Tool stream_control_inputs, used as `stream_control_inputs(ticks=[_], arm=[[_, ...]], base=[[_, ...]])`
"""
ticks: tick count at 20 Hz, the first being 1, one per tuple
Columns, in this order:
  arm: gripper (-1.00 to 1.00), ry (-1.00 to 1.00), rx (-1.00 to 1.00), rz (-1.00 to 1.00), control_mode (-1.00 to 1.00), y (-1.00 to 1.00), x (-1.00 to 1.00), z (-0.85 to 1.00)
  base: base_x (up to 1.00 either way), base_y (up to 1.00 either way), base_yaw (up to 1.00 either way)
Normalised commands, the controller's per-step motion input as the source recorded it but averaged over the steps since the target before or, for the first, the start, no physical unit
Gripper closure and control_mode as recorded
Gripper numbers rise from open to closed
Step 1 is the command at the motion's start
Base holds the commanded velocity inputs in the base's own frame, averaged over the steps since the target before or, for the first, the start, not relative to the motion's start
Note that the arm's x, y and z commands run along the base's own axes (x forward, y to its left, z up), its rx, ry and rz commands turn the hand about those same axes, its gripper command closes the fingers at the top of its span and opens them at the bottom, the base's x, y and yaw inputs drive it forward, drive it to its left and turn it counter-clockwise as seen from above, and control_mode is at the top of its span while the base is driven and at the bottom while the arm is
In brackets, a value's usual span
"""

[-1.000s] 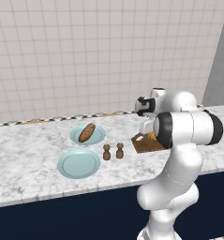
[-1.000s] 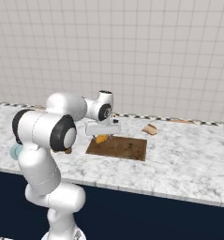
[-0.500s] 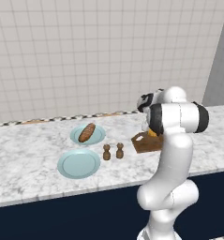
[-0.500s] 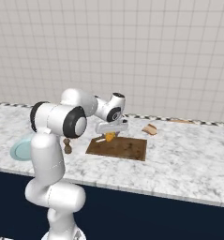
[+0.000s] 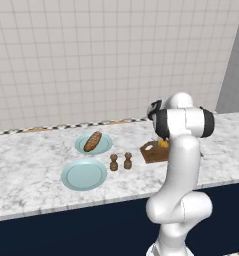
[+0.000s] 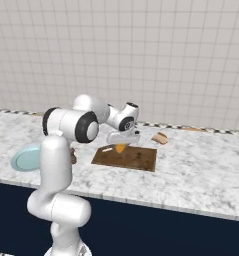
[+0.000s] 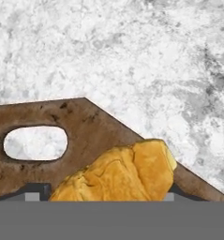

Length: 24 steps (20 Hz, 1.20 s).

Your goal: From the different types of pastries on the counter, select a croissant and place it on the cutting board. Then retrieve a jar of jam from the cabinet and place it alongside the croissant on the cutting board.

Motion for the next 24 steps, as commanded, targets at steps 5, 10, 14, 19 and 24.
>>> stream_control_inputs(ticks=[5, 10, 14, 19, 24], arm=[[-1.00, 0.00, 0.07, 0.00, -1.00, -0.14, -0.14, 0.22], [-1.00, 0.00, 0.15, 0.00, -1.00, -0.17, -0.62, 0.75], [-1.00, 0.00, 0.10, 0.00, -1.00, 0.17, -0.36, 0.20], [-1.00, -0.06, 0.15, -0.01, -1.00, 0.32, -0.03, 0.39], [-1.00, 0.09, 0.11, -0.01, -1.00, 0.49, -0.71, 1.00]], base=[[0.00, 0.00, 0.00], [0.00, 0.00, 0.00], [0.00, 0.00, 0.00], [0.00, 0.00, 0.00], [0.00, 0.00, 0.00]])
